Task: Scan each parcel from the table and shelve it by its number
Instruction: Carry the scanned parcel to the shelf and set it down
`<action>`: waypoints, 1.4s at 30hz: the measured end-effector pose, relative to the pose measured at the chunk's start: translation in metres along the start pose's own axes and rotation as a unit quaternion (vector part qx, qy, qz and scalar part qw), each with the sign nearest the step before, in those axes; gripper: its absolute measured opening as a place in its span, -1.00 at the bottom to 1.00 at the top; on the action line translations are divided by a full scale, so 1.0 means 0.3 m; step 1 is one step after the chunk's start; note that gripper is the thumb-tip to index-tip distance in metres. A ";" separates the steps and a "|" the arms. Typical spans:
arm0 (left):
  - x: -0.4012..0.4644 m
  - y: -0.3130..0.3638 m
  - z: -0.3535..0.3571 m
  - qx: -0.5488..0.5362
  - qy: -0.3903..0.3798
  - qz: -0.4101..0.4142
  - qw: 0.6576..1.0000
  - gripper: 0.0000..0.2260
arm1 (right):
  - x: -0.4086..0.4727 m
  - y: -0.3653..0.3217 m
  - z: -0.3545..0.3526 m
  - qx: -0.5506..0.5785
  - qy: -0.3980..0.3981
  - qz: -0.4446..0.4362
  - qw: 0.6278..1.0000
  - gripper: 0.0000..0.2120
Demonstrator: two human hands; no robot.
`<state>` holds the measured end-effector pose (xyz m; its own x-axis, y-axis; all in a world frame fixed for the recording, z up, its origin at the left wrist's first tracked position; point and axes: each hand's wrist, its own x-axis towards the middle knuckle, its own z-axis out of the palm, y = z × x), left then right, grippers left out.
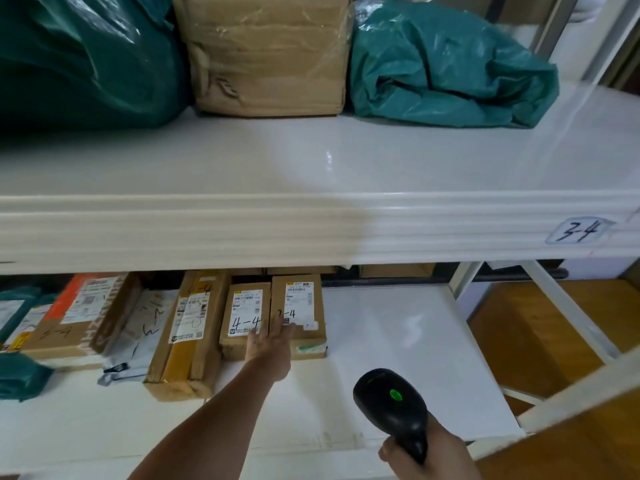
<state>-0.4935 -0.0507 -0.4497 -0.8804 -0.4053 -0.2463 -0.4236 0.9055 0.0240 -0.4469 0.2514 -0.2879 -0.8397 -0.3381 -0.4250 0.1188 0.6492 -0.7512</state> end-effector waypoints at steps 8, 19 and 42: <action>-0.166 0.248 -0.087 -0.144 0.045 0.117 0.982 -0.23 | -0.124 0.026 -0.180 0.030 0.008 0.002 1.000 -0.69; -0.364 1.043 -0.309 -0.146 -0.039 0.313 0.938 -0.25 | -0.434 0.184 -0.706 0.058 0.182 -0.014 0.982 -0.80; -0.610 2.373 -0.317 -0.092 -0.064 0.490 0.864 -0.29 | -0.824 0.822 -1.558 0.081 0.392 0.068 0.914 -0.87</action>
<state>-0.6543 0.6562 -0.2955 -0.8097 0.5733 -0.1254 0.4755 0.7662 0.4322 -0.4578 0.8135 -0.1321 -0.9251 0.3720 -0.0756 0.2746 0.5183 -0.8099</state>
